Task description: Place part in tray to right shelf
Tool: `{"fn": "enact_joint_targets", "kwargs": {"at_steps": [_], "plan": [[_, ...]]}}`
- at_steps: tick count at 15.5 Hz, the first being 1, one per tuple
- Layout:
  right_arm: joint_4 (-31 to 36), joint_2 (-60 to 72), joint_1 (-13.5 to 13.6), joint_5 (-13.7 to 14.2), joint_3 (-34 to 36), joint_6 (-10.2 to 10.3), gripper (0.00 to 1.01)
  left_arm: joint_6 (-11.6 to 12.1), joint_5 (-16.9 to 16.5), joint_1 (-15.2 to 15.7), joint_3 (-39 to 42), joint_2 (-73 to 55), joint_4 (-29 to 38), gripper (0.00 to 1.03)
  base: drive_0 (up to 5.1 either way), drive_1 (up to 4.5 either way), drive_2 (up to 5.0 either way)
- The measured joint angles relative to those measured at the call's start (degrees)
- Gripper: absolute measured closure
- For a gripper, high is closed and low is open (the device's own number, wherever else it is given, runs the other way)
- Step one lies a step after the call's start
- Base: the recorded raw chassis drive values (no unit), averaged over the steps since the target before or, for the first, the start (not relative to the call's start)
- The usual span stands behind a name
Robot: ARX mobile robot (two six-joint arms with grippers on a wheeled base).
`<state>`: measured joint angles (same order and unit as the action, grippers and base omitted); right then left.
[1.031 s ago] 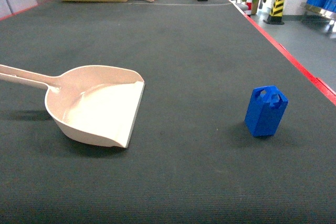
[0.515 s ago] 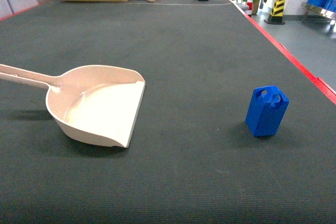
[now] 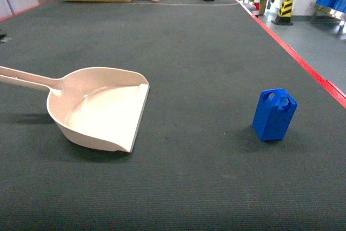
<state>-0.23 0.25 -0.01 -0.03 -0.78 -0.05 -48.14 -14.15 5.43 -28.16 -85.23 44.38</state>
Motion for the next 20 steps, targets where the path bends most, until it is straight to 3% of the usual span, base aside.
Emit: {"fn": "enact_joint_targets", "kwargs": {"at_steps": [1,3,16,17,20], "plan": [[0.0,0.0,0.0,0.0,0.0,0.0,0.03,-3.9,0.2,-0.3,-5.3,-11.6,3.8,0.05,0.0,0.00,0.0],[0.0,0.0,0.0,0.0,0.0,0.0,0.03,-5.8,0.6,0.2,-10.9,-19.1,5.5,0.05,0.0,0.00,0.0],[0.0,0.0,0.0,0.0,0.0,0.0,0.03,-9.4,3.4,6.9,-38.1,-43.2,1.9,0.05,0.0,0.00,0.0],[0.0,0.0,0.0,0.0,0.0,0.0,0.03,-9.5,3.3,7.1,-40.3,-45.0,1.4,0.09,0.0,0.00,0.0],[0.0,0.0,0.0,0.0,0.0,0.0,0.03,-11.1,-0.2,7.1,-45.1,-49.2,3.7,0.50,0.0,0.00,0.0]]}}
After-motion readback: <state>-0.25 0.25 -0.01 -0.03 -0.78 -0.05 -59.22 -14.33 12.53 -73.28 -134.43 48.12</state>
